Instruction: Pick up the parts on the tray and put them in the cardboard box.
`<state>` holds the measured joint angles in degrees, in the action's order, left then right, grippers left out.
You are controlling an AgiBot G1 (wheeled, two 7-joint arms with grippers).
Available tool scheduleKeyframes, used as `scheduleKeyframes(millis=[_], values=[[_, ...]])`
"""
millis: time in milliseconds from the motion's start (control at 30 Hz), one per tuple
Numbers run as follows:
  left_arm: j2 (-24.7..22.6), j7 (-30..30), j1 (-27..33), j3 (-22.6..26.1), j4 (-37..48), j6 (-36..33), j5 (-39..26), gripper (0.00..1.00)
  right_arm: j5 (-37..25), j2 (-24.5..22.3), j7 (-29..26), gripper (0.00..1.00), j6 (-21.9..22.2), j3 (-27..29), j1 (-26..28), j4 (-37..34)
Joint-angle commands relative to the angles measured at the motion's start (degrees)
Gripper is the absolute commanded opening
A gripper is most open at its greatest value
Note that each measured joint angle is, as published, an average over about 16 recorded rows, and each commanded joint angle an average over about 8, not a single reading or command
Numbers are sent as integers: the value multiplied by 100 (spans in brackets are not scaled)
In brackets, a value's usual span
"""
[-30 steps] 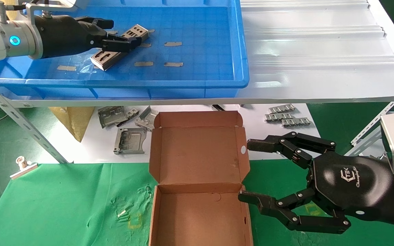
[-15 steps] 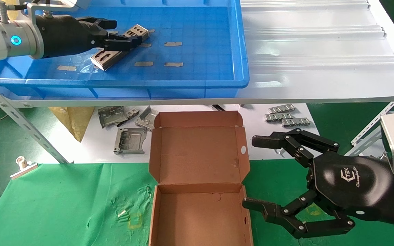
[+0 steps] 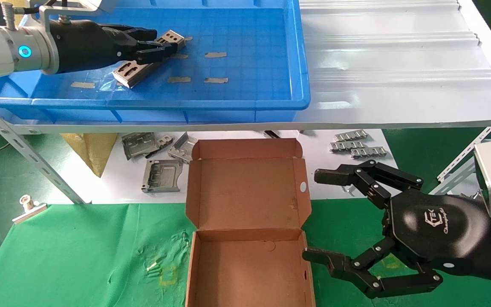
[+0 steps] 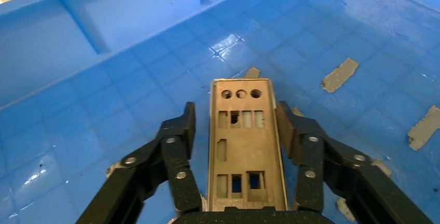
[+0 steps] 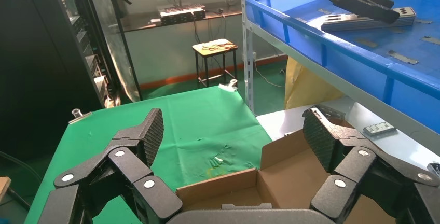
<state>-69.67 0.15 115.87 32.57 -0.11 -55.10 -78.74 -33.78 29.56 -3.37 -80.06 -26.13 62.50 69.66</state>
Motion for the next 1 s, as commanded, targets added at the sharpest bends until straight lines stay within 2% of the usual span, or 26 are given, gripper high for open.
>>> scheduleKeyframes(millis=[33, 1000], values=[[-3, 1, 8, -2, -4, 2, 2, 0, 0, 0, 0, 100, 0, 0, 0, 0], [58, 28, 122, 17, -7, -205, -22, 0, 0, 0, 0, 100, 0, 0, 0, 0]])
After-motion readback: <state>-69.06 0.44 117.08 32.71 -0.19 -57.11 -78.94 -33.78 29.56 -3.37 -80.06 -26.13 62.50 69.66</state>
